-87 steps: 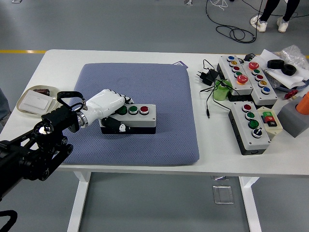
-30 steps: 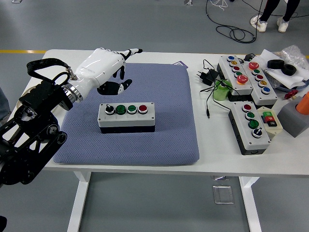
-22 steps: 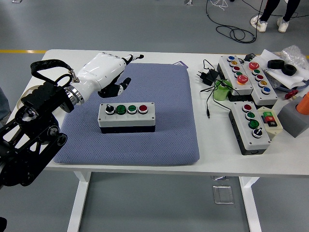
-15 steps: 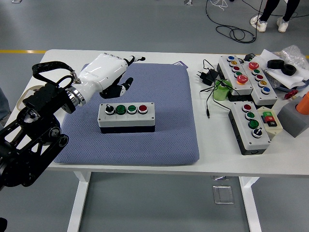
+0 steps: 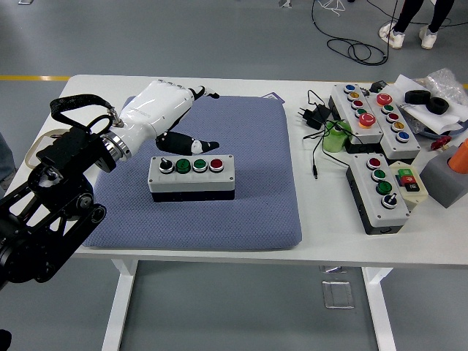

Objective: Pick up the button,place it on the desk,press the button,press the button

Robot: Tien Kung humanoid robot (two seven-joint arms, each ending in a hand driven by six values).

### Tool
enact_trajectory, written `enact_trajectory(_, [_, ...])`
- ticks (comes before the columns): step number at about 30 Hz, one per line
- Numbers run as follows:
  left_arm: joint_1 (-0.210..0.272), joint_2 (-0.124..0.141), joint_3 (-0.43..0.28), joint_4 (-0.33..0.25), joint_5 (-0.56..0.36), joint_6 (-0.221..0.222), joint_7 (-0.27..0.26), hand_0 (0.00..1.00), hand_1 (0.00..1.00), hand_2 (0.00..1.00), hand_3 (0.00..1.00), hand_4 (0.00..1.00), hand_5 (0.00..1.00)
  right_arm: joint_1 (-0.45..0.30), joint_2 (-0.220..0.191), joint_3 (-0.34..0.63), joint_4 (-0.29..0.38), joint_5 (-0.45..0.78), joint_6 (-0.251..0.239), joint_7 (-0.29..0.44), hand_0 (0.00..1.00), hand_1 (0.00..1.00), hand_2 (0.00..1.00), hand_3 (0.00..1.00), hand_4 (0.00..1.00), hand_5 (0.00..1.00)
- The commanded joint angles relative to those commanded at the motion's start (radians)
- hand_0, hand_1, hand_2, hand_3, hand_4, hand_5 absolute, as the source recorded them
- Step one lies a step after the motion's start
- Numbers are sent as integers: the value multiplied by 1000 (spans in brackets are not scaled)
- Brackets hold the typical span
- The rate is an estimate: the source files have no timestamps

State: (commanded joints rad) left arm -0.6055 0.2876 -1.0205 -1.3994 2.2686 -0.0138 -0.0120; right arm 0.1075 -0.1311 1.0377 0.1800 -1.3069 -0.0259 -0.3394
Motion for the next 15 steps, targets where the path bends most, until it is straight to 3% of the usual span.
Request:
enact_trajectory(1, [0,0,0,0,0,2,1,38,2,2,771,864,559,0,0,0,0,0,0,0,646,638,671,585,386,234])
enact_trajectory(2, [0,0,0,2,-1,3,0,31,2,2,763,726,505,1,0,1,0,-1,0,0,647,638,672,585,386,238])
enact_trajectory(7, [0,1,0,3,0,11,-3,31,2,2,763,726,505,2,0,0,0,2,-1,1,647,638,672,585,386,238])
enact_trajectory(8, [0,1,0,3,0,13,-2,42,2,2,785,535,2,2,0,1,0,2,-1,1,647,638,671,585,386,237])
enact_trajectory(13, [-1,1,3,5,0,16,-1,42,2,2,785,535,2,3,0,3,0,-1,-1,1,647,638,671,585,386,237])
enact_trajectory(14, [-1,1,3,5,0,15,-2,49,2,2,790,446,2,3,0,3,0,-1,-1,1,647,638,671,585,386,236])
enact_trajectory(15, [0,2,4,5,0,15,-1,49,2,2,790,446,2,3,0,4,0,-2,-1,1,647,638,671,585,386,236])
